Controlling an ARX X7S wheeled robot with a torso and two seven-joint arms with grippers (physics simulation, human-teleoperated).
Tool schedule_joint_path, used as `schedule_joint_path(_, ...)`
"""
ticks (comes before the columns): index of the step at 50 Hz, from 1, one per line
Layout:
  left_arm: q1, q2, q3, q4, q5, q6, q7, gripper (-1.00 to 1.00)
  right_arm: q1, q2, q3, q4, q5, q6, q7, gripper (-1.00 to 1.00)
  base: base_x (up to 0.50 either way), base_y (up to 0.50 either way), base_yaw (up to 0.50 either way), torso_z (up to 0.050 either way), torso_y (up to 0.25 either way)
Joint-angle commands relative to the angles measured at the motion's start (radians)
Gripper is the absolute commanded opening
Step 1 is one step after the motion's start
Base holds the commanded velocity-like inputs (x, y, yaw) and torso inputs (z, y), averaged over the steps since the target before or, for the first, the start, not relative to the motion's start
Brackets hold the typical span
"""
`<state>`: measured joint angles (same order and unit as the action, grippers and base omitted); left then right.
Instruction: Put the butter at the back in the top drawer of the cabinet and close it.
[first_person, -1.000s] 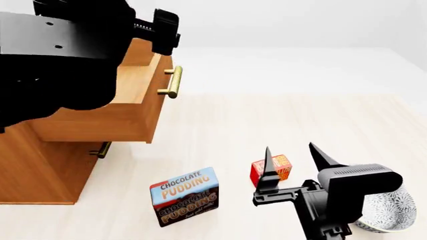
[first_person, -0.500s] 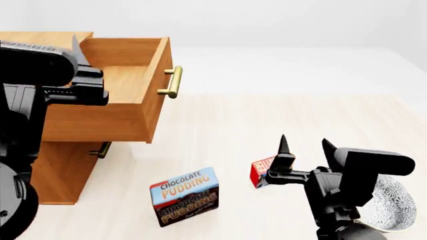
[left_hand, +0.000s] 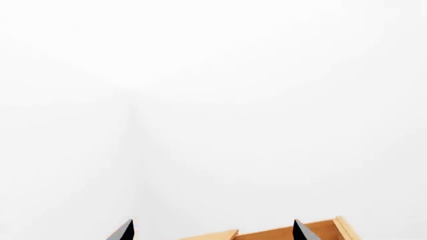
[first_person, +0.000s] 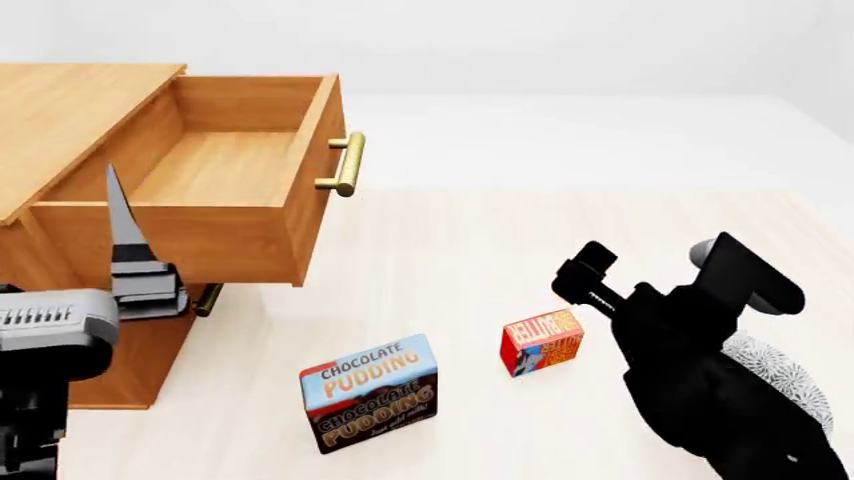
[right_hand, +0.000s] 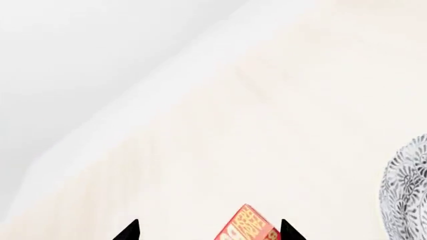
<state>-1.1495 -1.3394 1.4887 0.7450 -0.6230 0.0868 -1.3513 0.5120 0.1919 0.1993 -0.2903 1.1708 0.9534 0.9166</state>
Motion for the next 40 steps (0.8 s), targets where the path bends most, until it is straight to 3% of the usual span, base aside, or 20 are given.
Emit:
schedule_joint_path(1,0.135,-0.015,0.066,-0.048,0.207,0.169,-0.070,1.00,0.178,-0.047,0.017,0.183,0.107,0.076,0.125,1.00,0.00,0.00,0.00,0.000,0.000)
schedule_joint_path(14,0.158,-0.009,0.071,-0.051,0.221,0.215,-0.067,1.00,0.335,-0.115,0.071,0.503,0.090,-0.042,0.193,1.00,0.00,0.00,0.00,0.000,0.000)
schedule_joint_path(20,0.175,0.001,0.077,-0.062,0.236,0.232,-0.071,1.00,0.362,-0.097,0.059,0.533,0.123,0.029,0.297,1.00,0.00,0.00,0.00,0.000,0.000)
schedule_joint_path(24,0.181,0.009,0.078,-0.079,0.232,0.253,-0.063,1.00,0.380,-0.125,0.134,0.591,0.235,0.053,0.408,1.00,0.00,0.00,0.00,0.000,0.000)
schedule_joint_path(28,0.190,0.018,0.079,-0.097,0.235,0.270,-0.062,1.00,0.414,-0.082,0.058,0.626,0.206,0.112,0.348,1.00,0.00,0.00,0.00,0.000,0.000)
schedule_joint_path(40,0.213,0.040,0.079,-0.148,0.227,0.317,-0.063,1.00,0.430,-0.121,0.095,0.636,0.173,-0.026,0.514,1.00,0.00,0.00,0.00,0.000,0.000)
